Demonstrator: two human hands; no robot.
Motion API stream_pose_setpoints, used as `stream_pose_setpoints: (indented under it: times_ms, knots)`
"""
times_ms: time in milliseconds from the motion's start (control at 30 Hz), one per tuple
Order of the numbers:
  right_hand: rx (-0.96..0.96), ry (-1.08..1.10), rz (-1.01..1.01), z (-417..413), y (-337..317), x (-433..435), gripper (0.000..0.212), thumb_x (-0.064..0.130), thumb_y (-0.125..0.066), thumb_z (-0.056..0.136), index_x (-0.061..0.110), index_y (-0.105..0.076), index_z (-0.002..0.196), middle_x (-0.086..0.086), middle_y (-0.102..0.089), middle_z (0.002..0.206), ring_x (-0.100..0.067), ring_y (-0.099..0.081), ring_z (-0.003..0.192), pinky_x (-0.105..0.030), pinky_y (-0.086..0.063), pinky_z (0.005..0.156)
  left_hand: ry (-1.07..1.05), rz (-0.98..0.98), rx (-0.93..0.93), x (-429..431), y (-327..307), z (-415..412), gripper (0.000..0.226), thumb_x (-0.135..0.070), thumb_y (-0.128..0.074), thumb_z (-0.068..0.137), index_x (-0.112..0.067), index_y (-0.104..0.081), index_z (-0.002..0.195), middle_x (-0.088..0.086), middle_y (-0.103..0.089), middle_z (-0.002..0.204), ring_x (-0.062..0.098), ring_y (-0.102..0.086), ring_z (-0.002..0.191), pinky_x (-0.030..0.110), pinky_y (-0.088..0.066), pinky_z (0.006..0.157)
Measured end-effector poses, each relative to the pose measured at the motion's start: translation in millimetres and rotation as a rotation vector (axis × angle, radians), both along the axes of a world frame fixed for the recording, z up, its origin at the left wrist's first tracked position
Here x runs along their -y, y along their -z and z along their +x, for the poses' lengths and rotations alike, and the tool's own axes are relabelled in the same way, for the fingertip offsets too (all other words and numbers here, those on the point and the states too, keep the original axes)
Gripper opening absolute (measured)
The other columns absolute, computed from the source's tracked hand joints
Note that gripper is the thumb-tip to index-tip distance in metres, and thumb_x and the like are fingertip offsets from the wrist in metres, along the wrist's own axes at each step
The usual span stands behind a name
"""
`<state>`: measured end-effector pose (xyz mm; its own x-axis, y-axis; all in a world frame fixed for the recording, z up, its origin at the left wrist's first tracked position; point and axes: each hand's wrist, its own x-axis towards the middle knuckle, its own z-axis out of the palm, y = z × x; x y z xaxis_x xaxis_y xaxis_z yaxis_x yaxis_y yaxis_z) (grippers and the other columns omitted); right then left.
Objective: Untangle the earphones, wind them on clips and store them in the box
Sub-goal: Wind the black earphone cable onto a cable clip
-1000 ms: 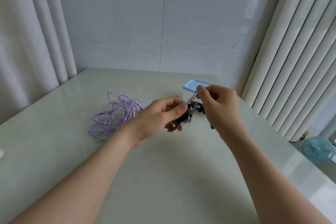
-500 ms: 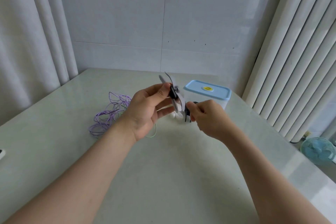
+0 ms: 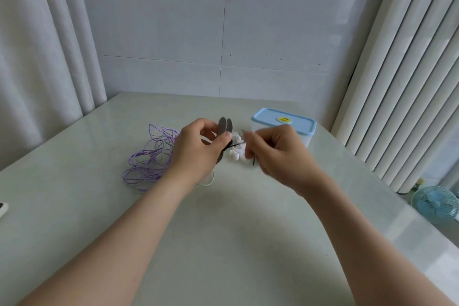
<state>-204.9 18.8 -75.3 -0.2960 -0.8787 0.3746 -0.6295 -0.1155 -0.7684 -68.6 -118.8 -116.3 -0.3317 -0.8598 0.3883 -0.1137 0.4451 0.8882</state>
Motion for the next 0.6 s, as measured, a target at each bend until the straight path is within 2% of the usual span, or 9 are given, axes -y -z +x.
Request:
stream_pose_setpoints:
  times_ms: [100,133,200,267,300,367,433,500,600]
  knots:
    - [-0.173,0.242,-0.228,-13.0,5.7,9.6,0.041,0.033,-0.062,0.103,0.011,-0.075,0.071,-0.004,-0.05,0.049,-0.012,-0.036,0.046,-0.026,-0.032,0.051,0.194,0.058,0.082,-3.8,2.0,-0.4,0.012,-0.042,-0.076,0.093,-0.031,-0.075,0.097,-0.01,-0.076,0.094,0.013,-0.065,0.069,0.031,-0.05,0.068]
    - [-0.201,0.297,-0.246,-18.5,7.8,11.5,0.042,0.036,-0.063,0.103,0.009,-0.074,0.073,-0.007,-0.054,0.052,-0.015,-0.038,0.048,-0.029,-0.034,0.052,0.256,0.068,0.107,-5.7,1.9,-0.4,0.011,-0.042,-0.074,0.095,-0.031,-0.076,0.098,-0.009,-0.077,0.097,0.011,-0.063,0.069,0.031,-0.05,0.068]
    - [-0.221,0.376,-0.26,-28.3,10.2,12.4,0.041,0.038,-0.065,0.102,0.009,-0.074,0.074,0.0,-0.056,0.052,-0.011,-0.041,0.049,-0.029,-0.035,0.054,0.375,0.085,0.117,-11.6,0.0,-0.7,0.015,-0.041,-0.07,0.098,-0.028,-0.078,0.102,-0.004,-0.078,0.099,0.007,-0.058,0.065,0.026,-0.047,0.066]
    - [-0.215,0.397,-0.272,-32.7,11.1,11.8,0.037,0.038,-0.066,0.101,0.013,-0.076,0.076,0.01,-0.054,0.049,-0.009,-0.047,0.05,-0.02,-0.032,0.052,0.483,0.113,0.108,-18.2,-3.4,-0.1,0.018,-0.037,-0.069,0.099,-0.022,-0.078,0.103,0.002,-0.078,0.096,0.008,-0.057,0.066,0.022,-0.049,0.064]
    - [-0.216,0.396,-0.274,-33.3,11.8,12.1,0.035,0.038,-0.067,0.101,0.014,-0.077,0.077,0.013,-0.054,0.049,-0.007,-0.049,0.051,-0.016,-0.03,0.051,0.535,0.133,0.109,-21.1,-4.9,0.0,0.019,-0.035,-0.07,0.098,-0.019,-0.078,0.104,0.003,-0.078,0.095,0.009,-0.061,0.07,0.023,-0.052,0.066]
    - [-0.234,0.396,-0.254,-34.6,14.0,14.0,0.033,0.039,-0.068,0.1,0.014,-0.078,0.079,0.01,-0.06,0.055,-0.007,-0.052,0.055,-0.017,-0.033,0.052,0.619,0.183,0.094,-24.4,-6.6,-0.8,0.023,-0.03,-0.072,0.096,-0.012,-0.078,0.109,0.006,-0.079,0.096,0.013,-0.069,0.083,0.03,-0.058,0.075]
    - [-0.229,0.411,-0.207,-36.2,15.9,15.3,0.033,0.038,-0.07,0.099,0.014,-0.078,0.079,0.006,-0.063,0.059,-0.009,-0.054,0.057,-0.02,-0.038,0.053,0.649,0.233,0.03,-25.8,-7.8,-2.0,0.029,-0.025,-0.074,0.092,-0.008,-0.077,0.115,0.011,-0.08,0.102,0.017,-0.074,0.09,0.034,-0.062,0.082]
    - [-0.167,0.446,-0.158,-36.7,16.6,15.1,0.031,0.037,-0.073,0.097,0.014,-0.077,0.076,0.009,-0.063,0.057,-0.005,-0.056,0.058,-0.014,-0.037,0.053,0.612,0.263,-0.048,-25.9,-9.7,-1.5,0.03,-0.023,-0.075,0.09,-0.006,-0.077,0.115,0.013,-0.08,0.104,0.022,-0.077,0.093,0.037,-0.063,0.085]
    - [-0.045,0.449,-0.088,-34.7,18.2,13.9,0.029,0.038,-0.077,0.093,0.016,-0.077,0.074,0.014,-0.062,0.052,-0.003,-0.054,0.049,-0.013,-0.036,0.051,0.52,0.319,-0.156,-25.1,-11.7,-0.6,0.02,-0.017,-0.075,0.093,-0.005,-0.078,0.109,0.013,-0.081,0.099,0.022,-0.078,0.087,0.033,-0.064,0.078]
